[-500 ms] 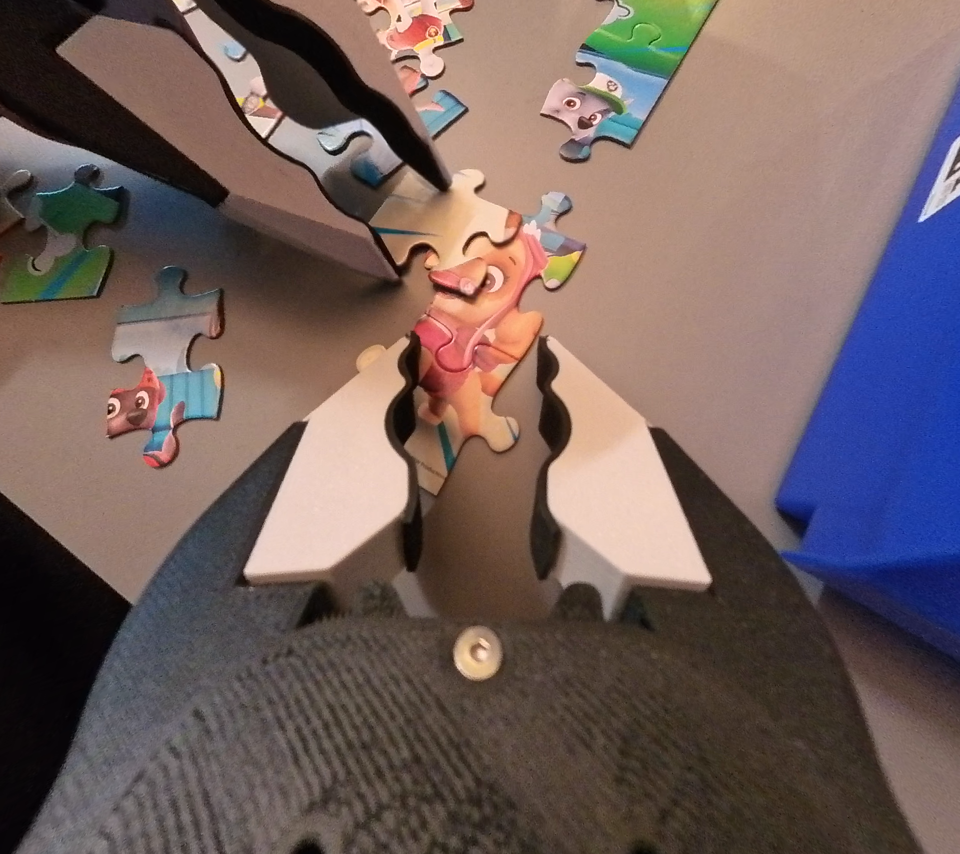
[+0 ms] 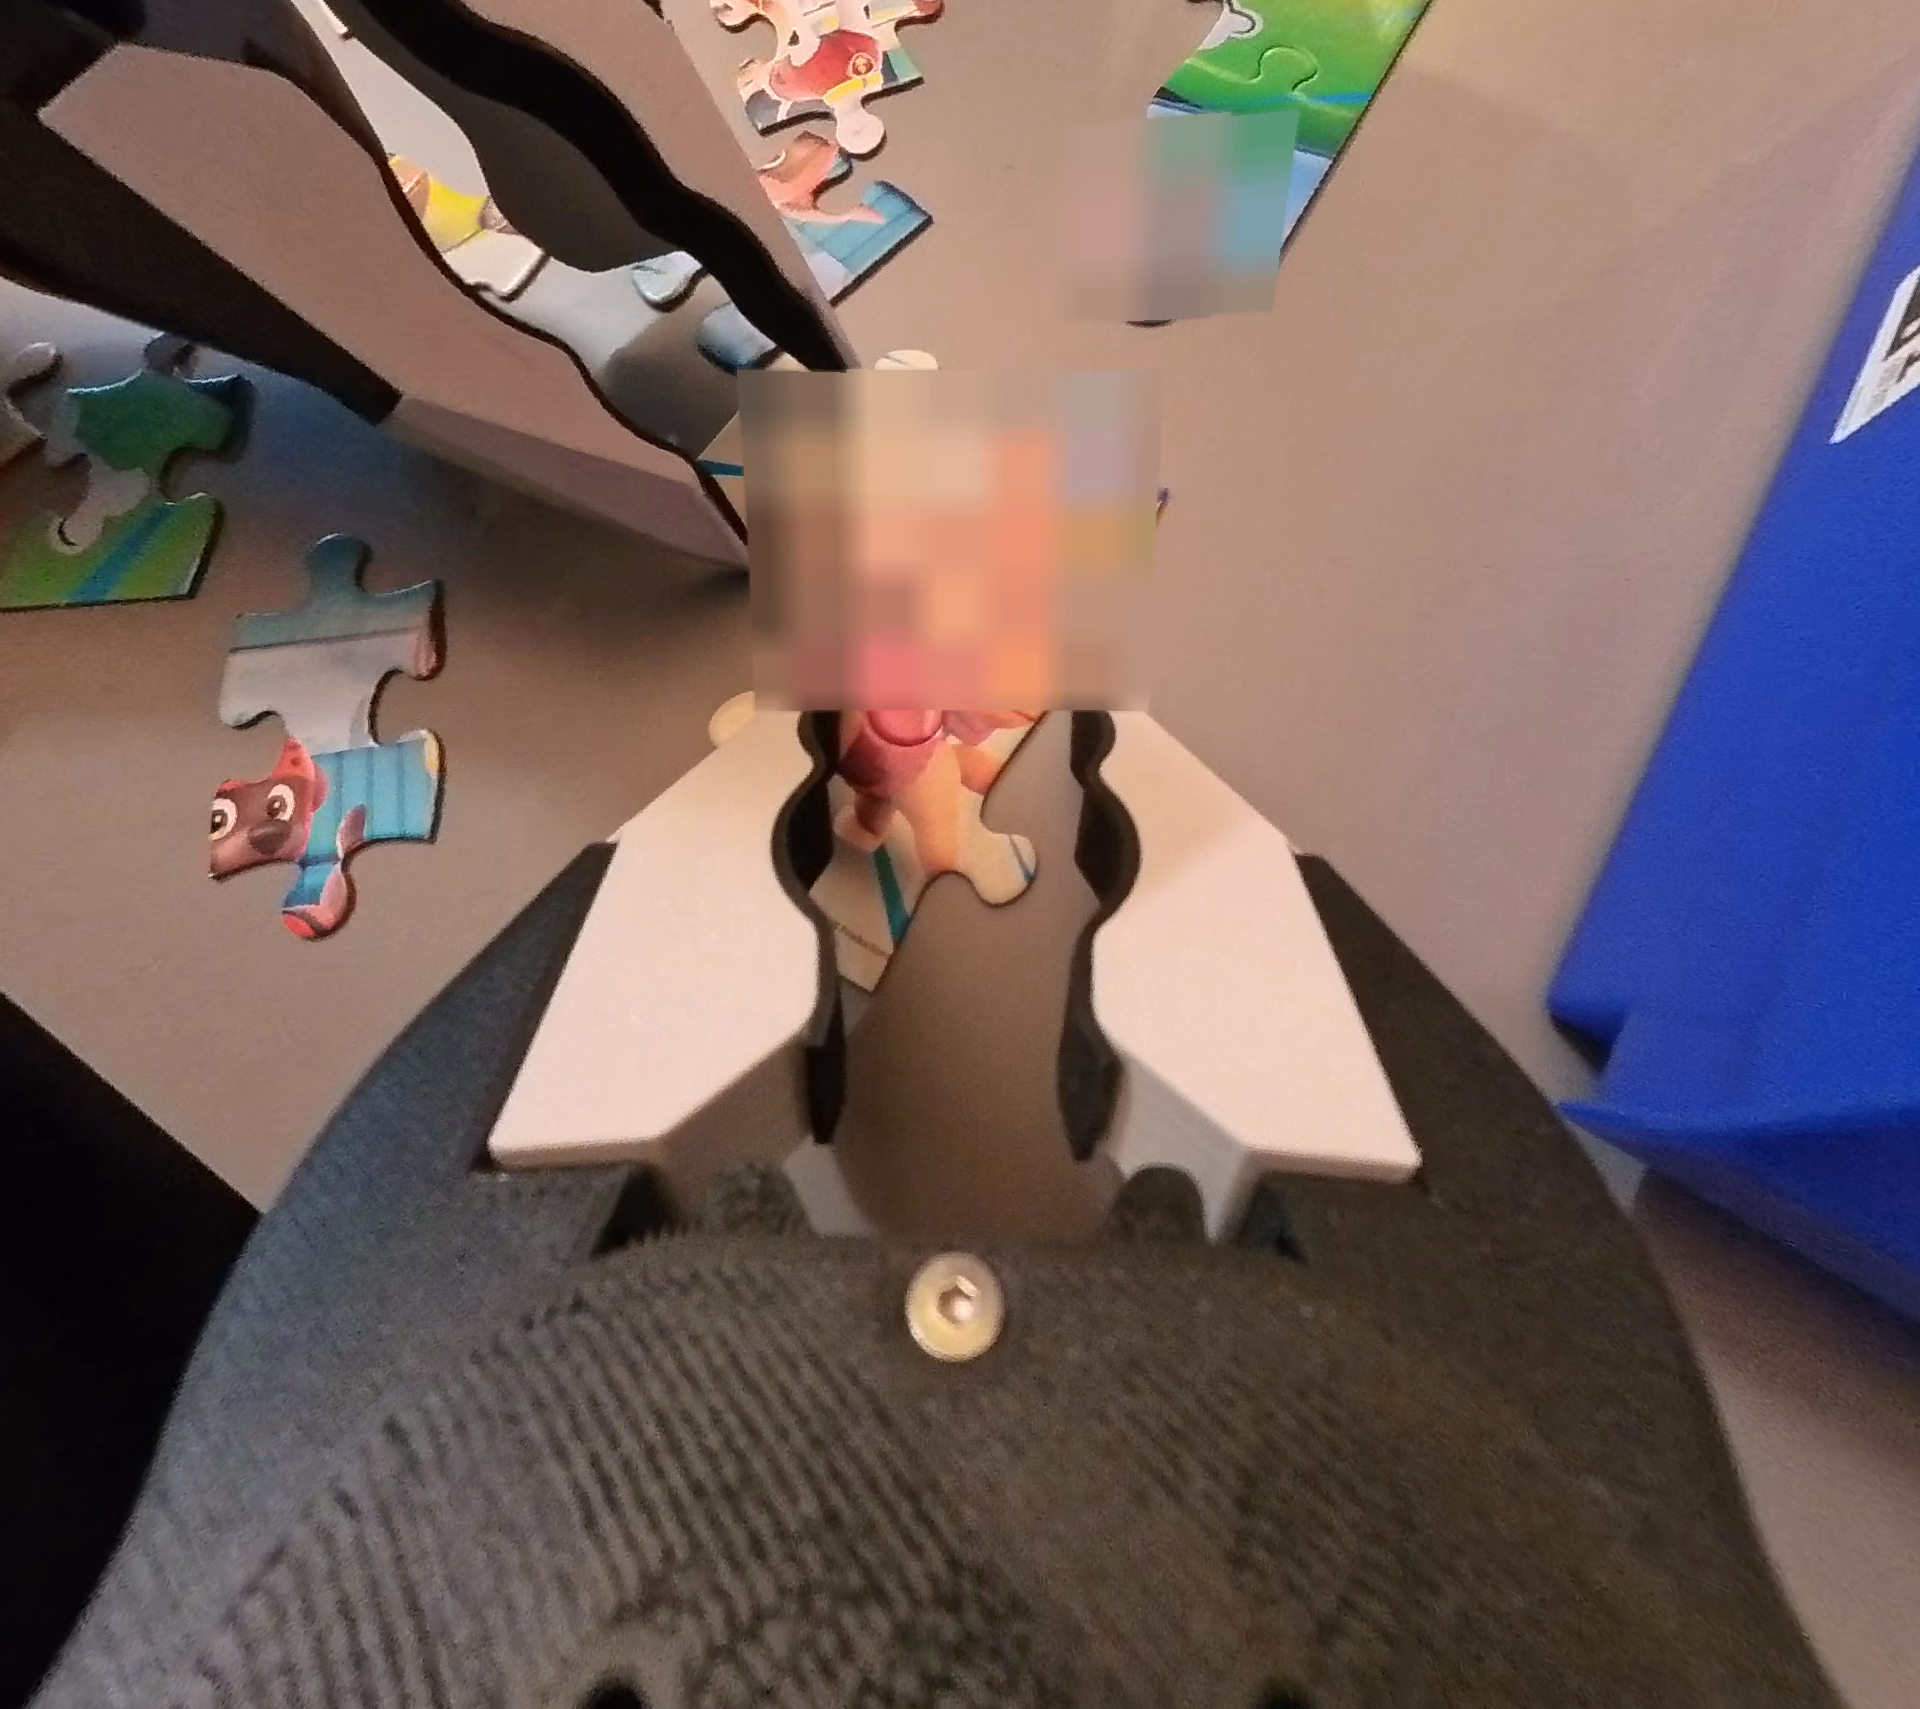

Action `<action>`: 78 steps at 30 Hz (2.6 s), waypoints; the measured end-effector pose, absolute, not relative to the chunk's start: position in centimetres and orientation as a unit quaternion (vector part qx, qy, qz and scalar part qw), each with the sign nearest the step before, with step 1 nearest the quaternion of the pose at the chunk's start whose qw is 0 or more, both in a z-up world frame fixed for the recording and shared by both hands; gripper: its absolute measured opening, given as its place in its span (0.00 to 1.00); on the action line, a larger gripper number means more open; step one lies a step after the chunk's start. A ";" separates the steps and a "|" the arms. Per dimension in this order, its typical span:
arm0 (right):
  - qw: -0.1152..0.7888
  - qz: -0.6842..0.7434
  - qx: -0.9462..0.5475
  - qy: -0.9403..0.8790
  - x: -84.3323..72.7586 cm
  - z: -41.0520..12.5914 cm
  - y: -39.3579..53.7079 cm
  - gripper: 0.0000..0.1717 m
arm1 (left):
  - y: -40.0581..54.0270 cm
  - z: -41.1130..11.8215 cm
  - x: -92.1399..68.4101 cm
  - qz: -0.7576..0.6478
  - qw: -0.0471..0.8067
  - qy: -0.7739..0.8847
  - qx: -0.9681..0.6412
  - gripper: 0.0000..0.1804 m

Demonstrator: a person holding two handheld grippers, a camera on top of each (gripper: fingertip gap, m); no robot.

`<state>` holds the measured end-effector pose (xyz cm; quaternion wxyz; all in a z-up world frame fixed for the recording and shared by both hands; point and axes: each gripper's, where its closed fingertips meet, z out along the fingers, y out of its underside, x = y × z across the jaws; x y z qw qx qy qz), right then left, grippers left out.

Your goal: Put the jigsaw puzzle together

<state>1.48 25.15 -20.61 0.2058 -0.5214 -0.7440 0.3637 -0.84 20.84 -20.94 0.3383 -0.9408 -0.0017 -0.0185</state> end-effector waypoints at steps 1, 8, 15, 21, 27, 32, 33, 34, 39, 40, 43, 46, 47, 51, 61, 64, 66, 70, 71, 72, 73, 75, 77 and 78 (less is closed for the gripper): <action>0.206 0.363 -0.521 -0.744 1.5 -20.6 25.2 0.25 | 20.8 -20.9 -0.8 -0.018 0.338 -0.002 -0.941 0.22; 0.208 0.362 -0.522 -0.744 1.4 -20.6 25.2 0.25 | 21.0 -20.1 -1.4 -0.012 0.359 -0.022 -0.933 0.30; 0.207 0.362 -0.522 -0.743 1.4 -20.6 25.2 0.25 | 20.9 -21.0 -1.4 -0.010 0.343 -0.018 -0.939 0.32; 0.206 0.363 -0.523 -0.743 1.4 -20.6 25.2 0.25 | 21.1 -21.1 -1.2 -0.016 0.344 -0.019 -0.939 0.29; 0.205 0.364 -0.523 -0.743 1.5 -20.6 25.2 0.25 | 21.1 -21.1 -1.0 -0.018 0.345 -0.020 -0.938 0.26; 0.206 0.364 -0.523 -0.743 1.5 -20.6 25.2 0.25 | 21.0 -21.1 -0.9 -0.017 0.343 -0.020 -0.939 0.25; 0.205 0.364 -0.523 -0.743 1.5 -20.6 25.2 0.25 | 21.0 -21.1 -0.9 -0.017 0.343 -0.020 -0.939 0.25; 0.205 0.364 -0.523 -0.743 1.5 -20.6 25.2 0.25 | 21.0 -21.1 -0.9 -0.017 0.343 -0.021 -0.939 0.25; 0.205 0.365 -0.523 -0.743 1.5 -20.6 25.2 0.25 | 20.9 -21.1 -0.9 -0.016 0.343 -0.022 -0.939 0.24; 0.205 0.365 -0.523 -0.743 1.5 -20.6 25.2 0.25 | 20.9 -21.1 -0.8 -0.016 0.343 -0.023 -0.939 0.24; 0.205 0.365 -0.523 -0.743 1.5 -20.6 25.2 0.25 | 20.8 -21.1 -0.8 -0.016 0.344 -0.024 -0.939 0.23; 0.204 0.365 -0.524 -0.742 1.5 -20.6 25.2 0.25 | 20.5 -21.1 -0.8 -0.017 0.344 -0.025 -0.939 0.23; 0.204 0.365 -0.524 -0.742 1.5 -20.6 25.2 0.25 | 20.5 -21.1 -0.8 -0.017 0.344 -0.026 -0.939 0.23; 0.205 0.365 -0.524 -0.742 1.4 -20.6 25.2 0.25 | 20.0 -21.1 -0.6 -0.018 0.340 -0.027 -0.940 0.23; 0.205 0.365 -0.524 -0.742 1.4 -20.6 25.2 0.25 | 20.4 -20.3 -0.9 -0.009 0.359 -0.025 -0.933 0.29; 0.204 0.365 -0.524 -0.742 1.5 -20.6 25.2 0.25 | 20.6 -20.9 -1.0 -0.011 0.342 -0.017 -0.939 0.30; 0.203 0.366 -0.524 -0.742 1.5 -20.6 25.2 0.25 | 20.6 -21.0 -0.7 -0.015 0.339 -0.006 -0.941 0.29; 0.201 0.368 -0.525 -0.741 1.5 -20.6 25.2 0.25 | 20.4 -21.1 -0.7 -0.015 0.333 -0.009 -0.943 0.22; 0.201 0.368 -0.525 -0.741 1.5 -20.6 25.2 0.25 | 20.4 -21.1 -0.6 -0.017 0.332 -0.011 -0.943 0.21; 0.200 0.368 -0.525 -0.741 1.5 -20.6 25.2 0.25 | 20.3 -21.1 -0.5 -0.021 0.334 -0.012 -0.942 0.20; 0.200 0.368 -0.525 -0.741 1.5 -20.6 25.2 0.25 | 20.3 -21.1 -0.4 -0.022 0.336 -0.011 -0.942 0.19; 0.201 0.368 -0.525 -0.741 1.5 -20.6 25.2 0.25 | 20.2 -21.1 -0.3 -0.023 0.337 -0.010 -0.941 0.17; 0.201 0.368 -0.525 -0.741 1.5 -20.6 25.2 0.25 | 20.2 -21.1 -0.2 -0.025 0.338 -0.010 -0.941 0.16; 0.201 0.368 -0.525 -0.741 1.5 -20.6 25.2 0.25 | 20.2 -21.1 -0.2 -0.025 0.338 -0.010 -0.941 0.16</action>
